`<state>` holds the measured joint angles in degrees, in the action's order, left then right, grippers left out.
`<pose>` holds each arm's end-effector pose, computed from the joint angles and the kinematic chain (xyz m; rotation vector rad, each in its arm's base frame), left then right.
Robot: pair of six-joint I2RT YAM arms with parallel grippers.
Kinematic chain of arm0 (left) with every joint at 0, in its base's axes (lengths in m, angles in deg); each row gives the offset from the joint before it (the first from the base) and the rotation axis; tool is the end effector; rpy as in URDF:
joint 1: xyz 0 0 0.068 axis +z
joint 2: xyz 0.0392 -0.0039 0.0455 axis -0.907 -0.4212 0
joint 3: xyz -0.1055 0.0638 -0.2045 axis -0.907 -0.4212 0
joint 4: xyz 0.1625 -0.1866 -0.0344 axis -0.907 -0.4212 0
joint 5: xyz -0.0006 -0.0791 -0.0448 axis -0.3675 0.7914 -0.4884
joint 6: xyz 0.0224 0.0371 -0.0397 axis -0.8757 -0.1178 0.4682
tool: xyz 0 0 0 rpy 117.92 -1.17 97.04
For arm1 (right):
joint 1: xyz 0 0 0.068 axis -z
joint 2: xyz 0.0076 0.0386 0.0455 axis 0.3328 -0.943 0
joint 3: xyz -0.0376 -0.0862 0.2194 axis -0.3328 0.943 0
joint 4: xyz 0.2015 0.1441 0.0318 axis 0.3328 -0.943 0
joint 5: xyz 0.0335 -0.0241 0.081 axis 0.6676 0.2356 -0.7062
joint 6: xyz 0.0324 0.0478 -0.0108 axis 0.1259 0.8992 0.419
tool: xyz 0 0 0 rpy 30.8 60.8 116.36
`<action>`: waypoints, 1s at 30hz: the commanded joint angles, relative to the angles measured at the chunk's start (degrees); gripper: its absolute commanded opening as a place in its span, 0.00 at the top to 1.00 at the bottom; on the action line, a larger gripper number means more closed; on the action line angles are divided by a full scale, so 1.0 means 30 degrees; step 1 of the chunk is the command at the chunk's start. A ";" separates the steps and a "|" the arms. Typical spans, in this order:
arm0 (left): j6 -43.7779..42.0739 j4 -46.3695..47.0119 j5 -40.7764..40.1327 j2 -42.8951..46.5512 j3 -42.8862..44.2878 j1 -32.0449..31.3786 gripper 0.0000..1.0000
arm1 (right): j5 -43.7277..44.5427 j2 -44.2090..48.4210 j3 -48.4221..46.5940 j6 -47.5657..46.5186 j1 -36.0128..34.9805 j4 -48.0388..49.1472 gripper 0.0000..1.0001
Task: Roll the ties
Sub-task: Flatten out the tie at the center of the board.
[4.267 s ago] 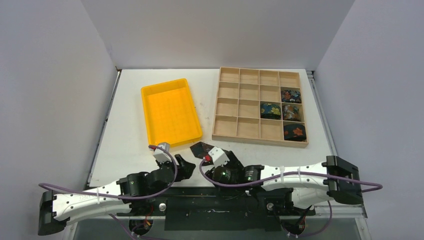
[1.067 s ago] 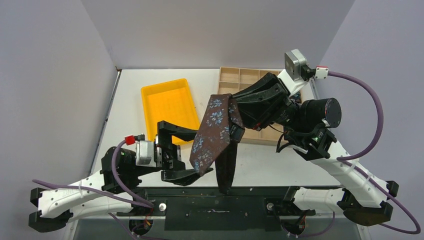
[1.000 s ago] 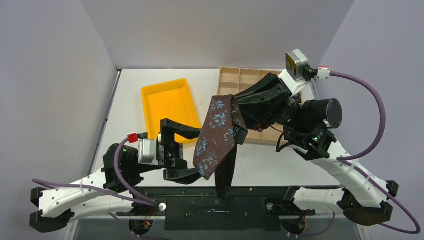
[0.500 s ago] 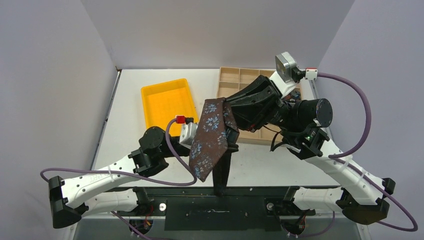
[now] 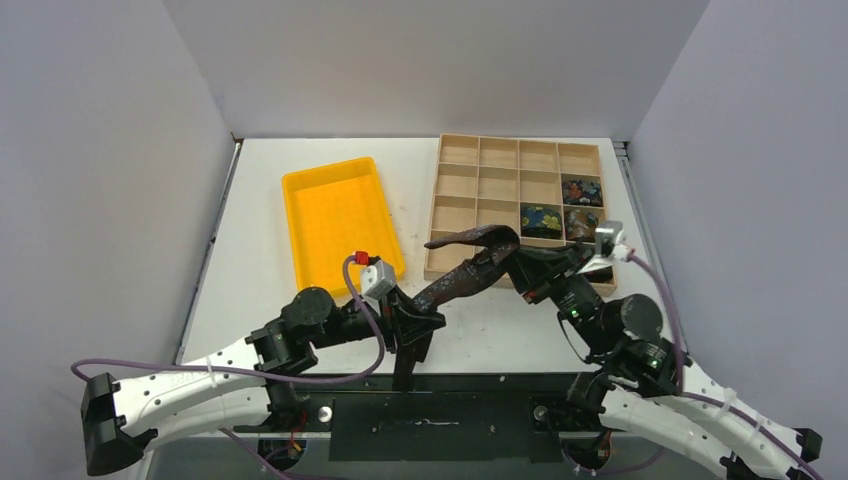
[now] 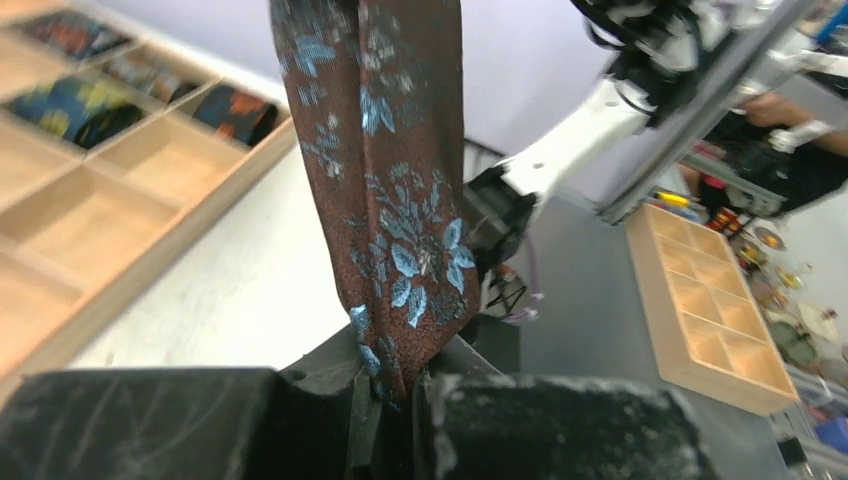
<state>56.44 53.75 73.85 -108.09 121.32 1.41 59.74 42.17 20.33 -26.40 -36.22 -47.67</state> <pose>0.0828 -0.1943 0.3076 0.8204 1.4136 -1.3883 0.0849 0.1164 0.3894 -0.2158 1.3129 1.2006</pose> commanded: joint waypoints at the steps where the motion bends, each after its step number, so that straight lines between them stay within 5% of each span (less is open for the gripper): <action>1: 0.1484 -0.1757 -0.4983 -0.0770 -0.1701 0.0030 1.00 | 0.8909 0.1679 0.4155 -0.1457 0.0123 -0.0110 0.95; 8: 0.0485 -0.0251 -0.6881 -0.6714 -0.1408 -0.0112 1.00 | 1.5148 0.3035 0.7143 0.5655 0.0123 -0.4954 0.95; 16: -0.0593 0.1638 -0.4835 -1.2499 0.0434 -0.0321 1.00 | 1.8417 0.5499 0.7375 1.2295 0.0096 -1.2367 0.95; 17: -0.0819 0.1344 -0.4617 -1.3185 0.0924 -0.0357 1.00 | 1.8413 0.5954 0.7405 1.2542 0.0096 -1.3003 0.90; 21: -0.2278 -0.1520 -0.5282 -1.5690 0.3263 -0.0978 1.00 | 1.6980 0.8130 0.7776 0.9269 0.0096 -1.2213 0.27; 23: -0.2704 -0.2556 -0.5285 -1.6757 0.4015 -0.1114 1.00 | 1.6113 0.9088 0.7644 0.7790 0.0081 -1.1438 0.06; 30: -0.2286 -0.1986 -0.4927 -1.7858 0.3962 -0.1303 1.00 | 1.5613 0.8539 0.6031 0.6714 0.0095 -1.1680 0.00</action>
<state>50.03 47.15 58.26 -161.77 132.80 -2.11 106.42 70.72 42.10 -3.56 -36.05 -82.51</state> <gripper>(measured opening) 0.028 0.999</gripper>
